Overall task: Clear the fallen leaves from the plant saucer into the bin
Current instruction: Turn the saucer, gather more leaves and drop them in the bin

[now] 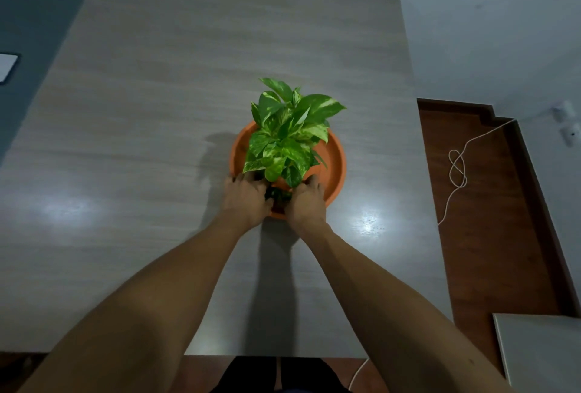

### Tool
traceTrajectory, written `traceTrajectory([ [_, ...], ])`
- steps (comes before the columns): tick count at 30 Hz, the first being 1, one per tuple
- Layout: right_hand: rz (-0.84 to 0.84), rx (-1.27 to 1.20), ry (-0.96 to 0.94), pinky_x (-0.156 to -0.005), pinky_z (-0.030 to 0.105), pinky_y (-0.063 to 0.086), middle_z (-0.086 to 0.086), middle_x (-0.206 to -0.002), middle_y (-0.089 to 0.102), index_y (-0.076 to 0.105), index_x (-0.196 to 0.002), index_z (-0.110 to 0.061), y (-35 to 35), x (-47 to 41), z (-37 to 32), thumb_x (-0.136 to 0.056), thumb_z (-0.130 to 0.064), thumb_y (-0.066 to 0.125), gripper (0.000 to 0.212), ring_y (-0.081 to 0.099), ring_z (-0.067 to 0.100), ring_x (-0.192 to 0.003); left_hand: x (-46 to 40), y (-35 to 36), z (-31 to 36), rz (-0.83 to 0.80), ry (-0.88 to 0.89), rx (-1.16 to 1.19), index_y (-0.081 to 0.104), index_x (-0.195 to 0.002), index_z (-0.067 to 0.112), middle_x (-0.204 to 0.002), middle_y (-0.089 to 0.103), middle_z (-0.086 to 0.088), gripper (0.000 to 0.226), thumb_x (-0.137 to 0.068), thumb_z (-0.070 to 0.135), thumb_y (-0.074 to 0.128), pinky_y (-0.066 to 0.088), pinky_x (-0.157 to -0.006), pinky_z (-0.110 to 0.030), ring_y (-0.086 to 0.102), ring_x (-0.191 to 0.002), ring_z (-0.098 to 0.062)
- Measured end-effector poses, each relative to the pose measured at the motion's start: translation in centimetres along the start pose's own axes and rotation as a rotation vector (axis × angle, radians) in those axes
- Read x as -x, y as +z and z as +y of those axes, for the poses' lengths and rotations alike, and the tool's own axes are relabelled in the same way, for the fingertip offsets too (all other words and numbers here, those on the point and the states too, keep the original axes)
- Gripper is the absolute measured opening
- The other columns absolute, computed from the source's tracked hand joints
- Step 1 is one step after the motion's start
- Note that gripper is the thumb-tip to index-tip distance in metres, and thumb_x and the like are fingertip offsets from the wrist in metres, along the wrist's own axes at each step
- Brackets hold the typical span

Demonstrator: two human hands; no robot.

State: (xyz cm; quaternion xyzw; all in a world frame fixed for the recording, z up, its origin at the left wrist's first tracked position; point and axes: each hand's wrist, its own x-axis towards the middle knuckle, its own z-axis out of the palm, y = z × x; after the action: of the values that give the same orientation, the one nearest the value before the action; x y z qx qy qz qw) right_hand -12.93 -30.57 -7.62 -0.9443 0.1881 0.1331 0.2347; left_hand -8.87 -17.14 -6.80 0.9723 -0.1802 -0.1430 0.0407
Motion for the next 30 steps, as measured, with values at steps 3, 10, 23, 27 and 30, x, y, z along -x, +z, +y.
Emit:
traceTrajectory([
  [3, -0.1, -0.73, 0.148, -0.079, 0.045, 0.061, 0.02, -0.135, 0.056, 0.053, -0.138, -0.013, 0.4, 0.2, -0.1, -0.099, -0.015, 0.054, 0.039, 0.066, 0.033, -0.104, 0.2, 0.0, 0.8, -0.002, 0.017, 0.059, 0.068, -0.111, 0.019, -0.126, 0.056, -0.015, 0.034, -0.08, 0.032, 0.065, 0.041, -0.093, -0.043, 0.056, -0.114, -0.038],
  [10, -0.028, -1.166, 0.302, -0.063, 0.038, 0.06, 0.016, -0.089, 0.072, 0.065, -0.109, 0.0, 0.0, -0.6, 0.3, -0.091, 0.005, 0.043, 0.029, 0.072, 0.029, -0.072, 0.7, -0.9, 1.6, 0.012, 0.075, 0.273, 0.072, -0.1, 0.002, -0.117, 0.061, -0.025, 0.02, -0.086, 0.009, 0.058, 0.05, -0.077, -0.042, 0.062, -0.097, -0.045],
  [23, 0.025, -0.746, 0.229, -0.067, 0.019, 0.054, 0.014, -0.083, 0.068, 0.072, -0.091, 0.007, -3.5, -2.1, 3.2, -0.085, 0.013, 0.065, 0.011, 0.064, 0.02, -0.072, 0.0, -0.8, -0.4, 0.097, -0.086, 0.657, 0.077, -0.103, 0.008, -0.105, 0.075, -0.014, 0.03, -0.087, -0.004, 0.055, 0.056, -0.084, -0.042, 0.067, -0.098, -0.032],
  [27, -0.017, -0.748, 0.18, -0.059, 0.011, 0.052, 0.016, -0.082, 0.064, 0.07, -0.092, 0.013, -4.3, -1.8, 3.0, -0.085, 0.018, 0.06, 0.013, 0.06, 0.019, -0.066, 0.4, -1.5, -0.5, 0.071, -0.119, 0.68, 0.077, -0.105, 0.009, -0.108, 0.074, -0.01, 0.039, -0.084, -0.01, 0.051, 0.049, -0.077, -0.021, 0.067, -0.096, -0.024],
  [30, -0.048, -0.626, 0.133, -0.059, 0.006, 0.047, 0.015, -0.085, 0.064, 0.071, -0.095, 0.014, -4.6, -1.1, 2.7, -0.084, 0.015, 0.065, 0.013, 0.058, 0.02, -0.072, 0.7, -1.7, -0.6, 0.045, -0.132, 0.637, 0.076, -0.108, 0.009, -0.112, 0.073, -0.01, 0.036, -0.086, -0.007, 0.052, 0.051, -0.086, -0.025, 0.066, -0.102, -0.027],
])
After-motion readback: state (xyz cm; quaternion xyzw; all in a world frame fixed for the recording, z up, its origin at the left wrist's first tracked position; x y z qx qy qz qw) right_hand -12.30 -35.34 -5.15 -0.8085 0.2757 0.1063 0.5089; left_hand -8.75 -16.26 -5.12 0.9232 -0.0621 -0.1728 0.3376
